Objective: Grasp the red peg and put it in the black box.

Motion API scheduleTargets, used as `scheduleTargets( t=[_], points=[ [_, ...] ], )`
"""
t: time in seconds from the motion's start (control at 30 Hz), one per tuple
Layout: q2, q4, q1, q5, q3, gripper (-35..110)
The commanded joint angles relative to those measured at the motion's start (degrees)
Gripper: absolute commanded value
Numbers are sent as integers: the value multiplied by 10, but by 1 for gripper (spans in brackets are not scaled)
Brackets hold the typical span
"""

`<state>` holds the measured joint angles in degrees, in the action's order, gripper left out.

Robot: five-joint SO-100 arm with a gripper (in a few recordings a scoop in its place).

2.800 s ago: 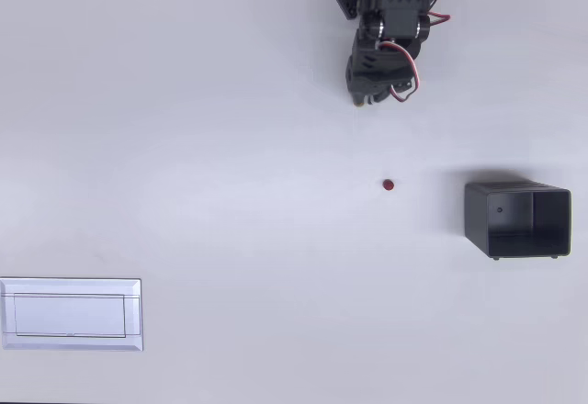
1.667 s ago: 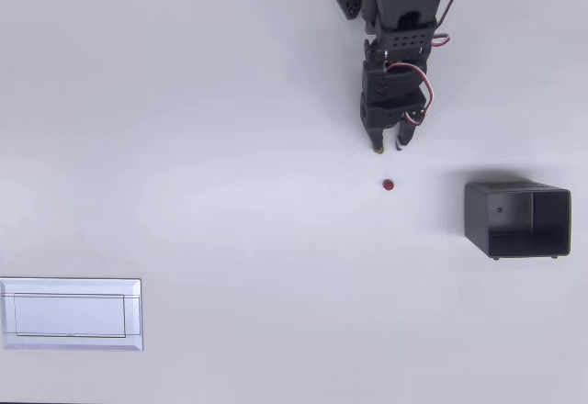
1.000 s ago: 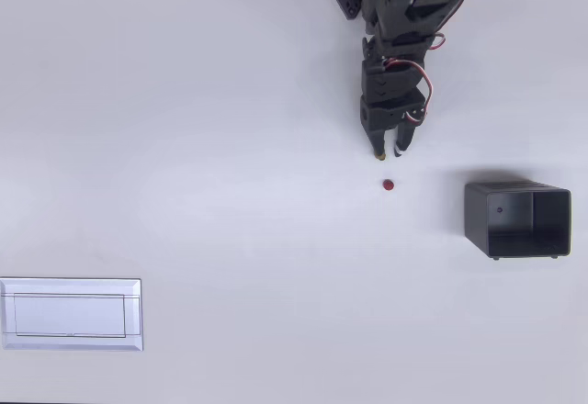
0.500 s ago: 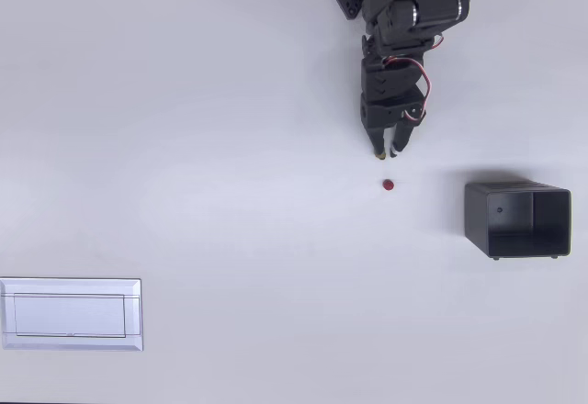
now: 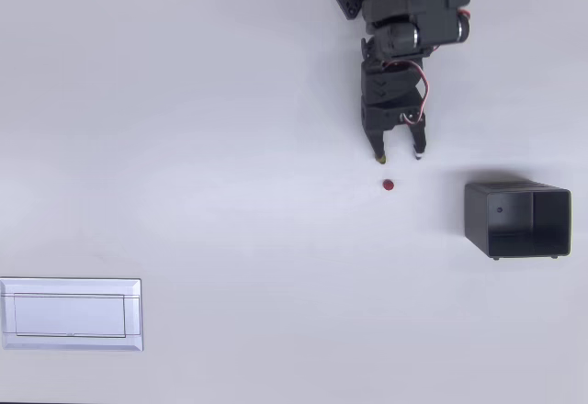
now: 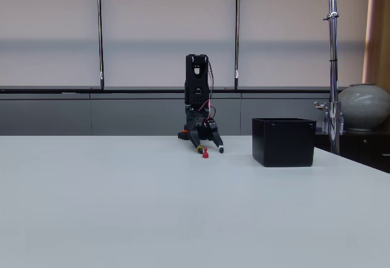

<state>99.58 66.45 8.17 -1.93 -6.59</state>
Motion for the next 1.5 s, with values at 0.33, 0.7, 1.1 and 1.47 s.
scheduleTargets(
  t=[0.33,0.7,1.1,1.47],
  points=[
    [135,123,-10,17,-100,27],
    [178,147,-21,35,-132,27],
    [195,158,-24,50,-137,27],
    [208,186,-31,24,-132,27]
  ],
)
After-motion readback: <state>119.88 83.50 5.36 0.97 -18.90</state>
